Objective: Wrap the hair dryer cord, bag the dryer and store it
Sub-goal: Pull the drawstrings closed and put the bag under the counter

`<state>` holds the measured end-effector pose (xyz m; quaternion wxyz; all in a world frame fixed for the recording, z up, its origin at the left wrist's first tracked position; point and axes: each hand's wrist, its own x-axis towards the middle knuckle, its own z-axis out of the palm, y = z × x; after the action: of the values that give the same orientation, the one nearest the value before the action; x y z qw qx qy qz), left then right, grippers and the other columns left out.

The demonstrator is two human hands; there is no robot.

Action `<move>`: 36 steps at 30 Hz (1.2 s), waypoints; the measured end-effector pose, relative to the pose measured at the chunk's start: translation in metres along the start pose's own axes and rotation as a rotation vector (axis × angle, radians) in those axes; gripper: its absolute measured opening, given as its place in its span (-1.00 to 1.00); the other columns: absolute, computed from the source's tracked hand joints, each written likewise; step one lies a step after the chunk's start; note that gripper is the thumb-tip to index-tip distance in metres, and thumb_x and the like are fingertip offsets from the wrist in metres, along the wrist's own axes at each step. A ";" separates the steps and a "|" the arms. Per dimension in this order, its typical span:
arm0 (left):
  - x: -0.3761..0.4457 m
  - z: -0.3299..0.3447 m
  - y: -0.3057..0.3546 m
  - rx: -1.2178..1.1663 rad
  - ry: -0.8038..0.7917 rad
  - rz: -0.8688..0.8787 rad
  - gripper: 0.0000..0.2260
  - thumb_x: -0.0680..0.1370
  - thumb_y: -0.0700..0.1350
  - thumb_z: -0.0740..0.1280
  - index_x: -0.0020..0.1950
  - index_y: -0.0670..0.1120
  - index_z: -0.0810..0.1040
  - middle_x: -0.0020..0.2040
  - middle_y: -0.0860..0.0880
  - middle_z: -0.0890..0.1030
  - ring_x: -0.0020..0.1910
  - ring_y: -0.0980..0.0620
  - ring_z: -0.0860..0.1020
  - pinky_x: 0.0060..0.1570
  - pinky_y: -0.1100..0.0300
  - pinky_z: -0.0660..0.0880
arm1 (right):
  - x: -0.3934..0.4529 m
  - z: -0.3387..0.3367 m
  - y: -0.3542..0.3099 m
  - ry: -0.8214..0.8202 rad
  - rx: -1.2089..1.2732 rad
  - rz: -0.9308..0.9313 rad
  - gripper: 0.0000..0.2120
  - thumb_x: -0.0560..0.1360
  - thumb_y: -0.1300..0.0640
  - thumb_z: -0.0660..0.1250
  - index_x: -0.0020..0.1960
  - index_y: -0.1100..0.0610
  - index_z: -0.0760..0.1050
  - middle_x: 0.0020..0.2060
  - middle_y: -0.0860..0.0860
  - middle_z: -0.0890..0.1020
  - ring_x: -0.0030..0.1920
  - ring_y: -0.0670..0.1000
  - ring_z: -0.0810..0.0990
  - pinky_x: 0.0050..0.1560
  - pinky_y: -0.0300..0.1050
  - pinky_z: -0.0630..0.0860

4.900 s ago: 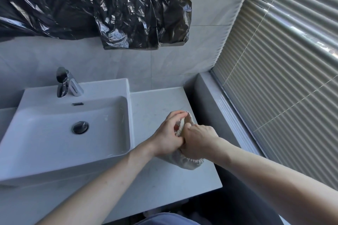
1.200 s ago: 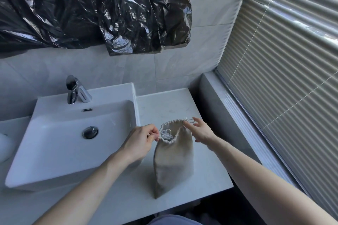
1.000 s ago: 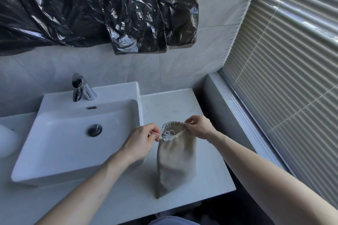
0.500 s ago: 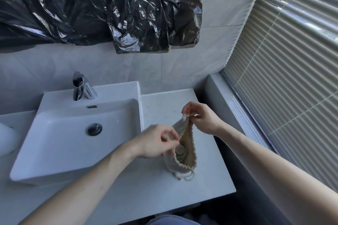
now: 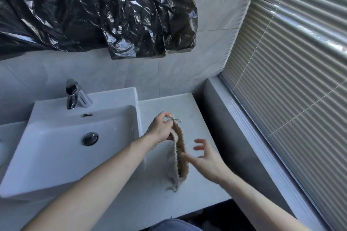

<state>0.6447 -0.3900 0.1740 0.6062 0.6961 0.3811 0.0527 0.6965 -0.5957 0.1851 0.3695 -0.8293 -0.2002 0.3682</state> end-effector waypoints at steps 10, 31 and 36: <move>0.000 -0.014 0.001 -0.324 0.108 -0.075 -0.87 0.63 -0.22 0.40 -0.07 -0.27 0.63 -0.06 -0.18 0.66 -0.23 -0.12 0.69 -0.31 0.22 0.67 | 0.014 -0.034 0.021 0.189 -0.231 -0.071 -0.79 0.45 0.25 0.22 -0.35 0.08 0.37 -0.46 0.01 0.62 -0.32 0.13 0.75 -0.46 -0.10 0.44; -0.003 -0.058 -0.017 0.023 0.277 0.104 -0.86 0.70 -0.15 0.33 -0.03 -0.15 0.58 -0.07 -0.15 0.71 -0.19 -0.09 0.74 -0.31 0.05 0.69 | 0.037 -0.083 0.004 0.282 -0.033 -0.171 -0.86 0.59 0.06 0.45 -0.08 -0.01 0.78 -0.51 -0.14 0.65 -0.51 -0.25 0.56 -0.46 -0.42 0.35; -0.002 -0.066 -0.016 0.028 0.399 0.149 -0.85 0.69 -0.18 0.33 -0.02 -0.23 0.59 -0.17 -0.11 0.66 -0.31 -0.05 0.62 -0.36 0.07 0.68 | 0.040 -0.086 0.015 0.335 0.224 -0.128 -0.84 0.61 0.15 0.42 -0.03 0.00 0.78 -0.45 -0.13 0.59 -0.36 -0.02 0.48 -0.44 -0.34 0.37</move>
<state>0.6000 -0.3384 0.1774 0.5034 0.7066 0.4415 0.2288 0.7888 -0.6216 0.1947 0.5101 -0.8184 -0.1459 0.2208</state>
